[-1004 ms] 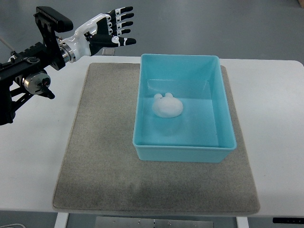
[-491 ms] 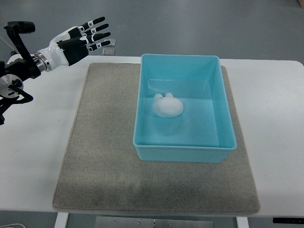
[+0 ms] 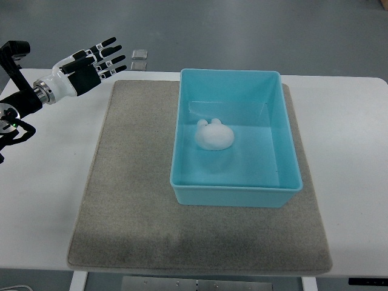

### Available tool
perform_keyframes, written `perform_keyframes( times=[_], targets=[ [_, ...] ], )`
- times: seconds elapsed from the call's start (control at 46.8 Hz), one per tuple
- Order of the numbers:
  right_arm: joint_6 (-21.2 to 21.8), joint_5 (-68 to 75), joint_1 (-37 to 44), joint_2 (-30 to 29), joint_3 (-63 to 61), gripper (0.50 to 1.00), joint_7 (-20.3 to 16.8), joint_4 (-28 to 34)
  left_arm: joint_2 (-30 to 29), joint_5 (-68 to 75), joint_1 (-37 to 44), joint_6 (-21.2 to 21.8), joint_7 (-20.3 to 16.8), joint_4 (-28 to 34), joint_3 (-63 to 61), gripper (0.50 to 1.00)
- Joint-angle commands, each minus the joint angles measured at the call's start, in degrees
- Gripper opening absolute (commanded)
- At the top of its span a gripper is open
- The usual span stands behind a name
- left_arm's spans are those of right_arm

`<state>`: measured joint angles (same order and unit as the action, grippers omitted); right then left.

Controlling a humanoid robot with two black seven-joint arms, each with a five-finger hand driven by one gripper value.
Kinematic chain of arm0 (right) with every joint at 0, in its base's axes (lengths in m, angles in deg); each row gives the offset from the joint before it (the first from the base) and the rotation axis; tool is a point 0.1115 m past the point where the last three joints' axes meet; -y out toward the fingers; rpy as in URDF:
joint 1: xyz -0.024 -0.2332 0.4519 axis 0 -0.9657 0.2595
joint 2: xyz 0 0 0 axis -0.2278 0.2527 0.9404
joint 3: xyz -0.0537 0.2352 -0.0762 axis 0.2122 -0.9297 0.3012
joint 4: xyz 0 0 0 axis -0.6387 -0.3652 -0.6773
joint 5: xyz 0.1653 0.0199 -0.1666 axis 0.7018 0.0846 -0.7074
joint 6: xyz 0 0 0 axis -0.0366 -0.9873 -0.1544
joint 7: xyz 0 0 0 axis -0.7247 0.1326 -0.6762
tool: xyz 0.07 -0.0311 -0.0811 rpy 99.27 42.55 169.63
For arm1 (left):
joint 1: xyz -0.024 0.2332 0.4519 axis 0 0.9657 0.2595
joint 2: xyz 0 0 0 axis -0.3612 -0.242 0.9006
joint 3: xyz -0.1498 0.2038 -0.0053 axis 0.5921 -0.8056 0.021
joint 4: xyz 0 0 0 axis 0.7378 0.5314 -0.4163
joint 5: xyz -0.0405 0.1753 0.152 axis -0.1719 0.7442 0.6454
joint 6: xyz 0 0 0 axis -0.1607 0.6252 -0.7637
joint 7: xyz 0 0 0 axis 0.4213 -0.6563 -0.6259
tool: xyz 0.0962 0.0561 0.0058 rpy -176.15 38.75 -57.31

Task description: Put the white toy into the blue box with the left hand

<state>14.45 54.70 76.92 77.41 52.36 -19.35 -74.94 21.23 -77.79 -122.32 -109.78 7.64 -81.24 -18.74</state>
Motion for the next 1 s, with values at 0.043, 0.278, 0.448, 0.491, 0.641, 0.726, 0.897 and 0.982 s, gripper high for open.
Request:
perform_keyframes(
  times=[0.043, 0.278, 0.448, 0.491, 0.641, 0.726, 0.897, 0.982],
  targets=[
    [0.0, 0.0, 0.0, 0.0, 0.0, 0.936, 0.01, 0.0, 0.09, 0.03, 0.05, 0.01, 0.02, -0.11, 0.97, 0.996],
    [0.0, 0.0, 0.0, 0.0, 0.0, 0.936, 0.01, 0.0, 0.61, 0.21, -0.12, 0.01, 0.02, -0.29, 2.29, 0.996],
    [0.0, 0.0, 0.0, 0.0, 0.0, 0.936, 0.01, 0.0, 1.75, 0.47, -0.04, 0.01, -0.07, -0.29, 2.29, 0.996],
    [0.0, 0.0, 0.0, 0.0, 0.0, 0.936, -0.08, 0.0, 1.84, 0.65, -0.04, 0.01, -0.07, -0.29, 2.29, 0.996],
    [0.0, 0.0, 0.0, 0.0, 0.0, 0.936, 0.01, 0.0, 1.84, 0.74, -0.12, 0.01, -0.25, -0.28, 2.99, 0.996],
    [0.0, 0.0, 0.0, 0.0, 0.0, 0.936, -0.08, 0.0, 1.76, 0.74, 0.05, 0.01, -0.25, -0.29, 3.35, 0.996],
    [0.0, 0.0, 0.0, 0.0, 0.0, 0.936, 0.01, 0.0, 1.4, 0.65, 0.67, 0.01, -0.25, 0.07, 3.78, 0.996],
    [0.0, 0.0, 0.0, 0.0, 0.0, 0.936, 0.01, 0.0, 1.23, 0.83, 0.67, 0.01, -0.25, 0.07, 4.66, 0.996]
  ],
)
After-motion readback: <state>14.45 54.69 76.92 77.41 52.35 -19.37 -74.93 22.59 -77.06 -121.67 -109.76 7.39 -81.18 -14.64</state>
